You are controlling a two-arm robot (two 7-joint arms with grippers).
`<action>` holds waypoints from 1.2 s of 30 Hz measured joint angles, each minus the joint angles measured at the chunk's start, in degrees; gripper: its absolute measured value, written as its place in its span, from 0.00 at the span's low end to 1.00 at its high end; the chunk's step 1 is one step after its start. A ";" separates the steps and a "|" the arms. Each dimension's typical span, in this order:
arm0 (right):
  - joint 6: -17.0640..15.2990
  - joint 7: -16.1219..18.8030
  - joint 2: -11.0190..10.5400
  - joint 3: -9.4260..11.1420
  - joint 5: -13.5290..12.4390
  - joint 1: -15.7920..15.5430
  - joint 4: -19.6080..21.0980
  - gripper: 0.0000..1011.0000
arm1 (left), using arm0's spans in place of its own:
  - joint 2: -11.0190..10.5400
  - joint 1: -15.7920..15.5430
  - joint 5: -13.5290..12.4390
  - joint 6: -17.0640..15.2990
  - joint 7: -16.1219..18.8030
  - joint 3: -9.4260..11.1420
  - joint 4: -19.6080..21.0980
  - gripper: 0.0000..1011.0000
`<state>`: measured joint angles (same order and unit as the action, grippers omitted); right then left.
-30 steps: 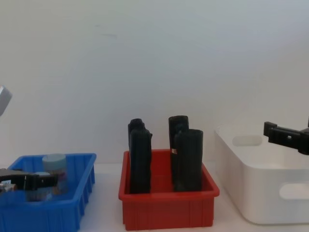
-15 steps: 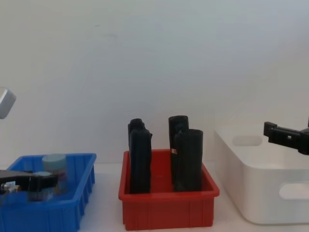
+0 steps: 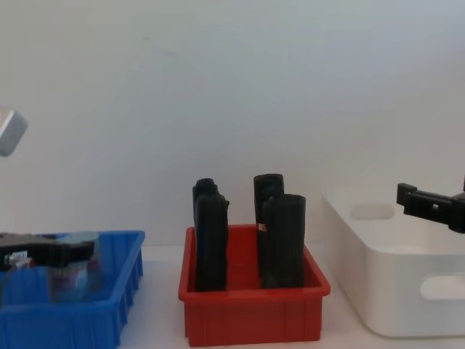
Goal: Pick the cotton swabs from the blue box and place them into the white box.
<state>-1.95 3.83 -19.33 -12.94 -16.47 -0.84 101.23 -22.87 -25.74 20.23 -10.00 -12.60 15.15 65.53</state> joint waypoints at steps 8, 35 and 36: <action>0.00 0.00 0.00 0.00 0.00 0.00 0.00 0.99 | -1.05 0.52 -0.86 -0.74 -1.45 -0.72 4.80 0.66; 0.00 0.00 0.00 0.00 0.00 0.00 0.00 0.99 | -3.56 -2.64 -0.82 -7.56 -20.17 -1.99 15.96 0.66; 0.00 0.00 0.00 0.00 0.00 0.00 0.00 0.99 | -3.53 -2.92 -0.77 -7.78 -20.78 -1.94 15.98 0.66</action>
<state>-1.95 3.83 -19.34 -12.94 -16.47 -0.84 101.23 -26.39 -28.66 19.47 -17.78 -33.38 13.21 81.51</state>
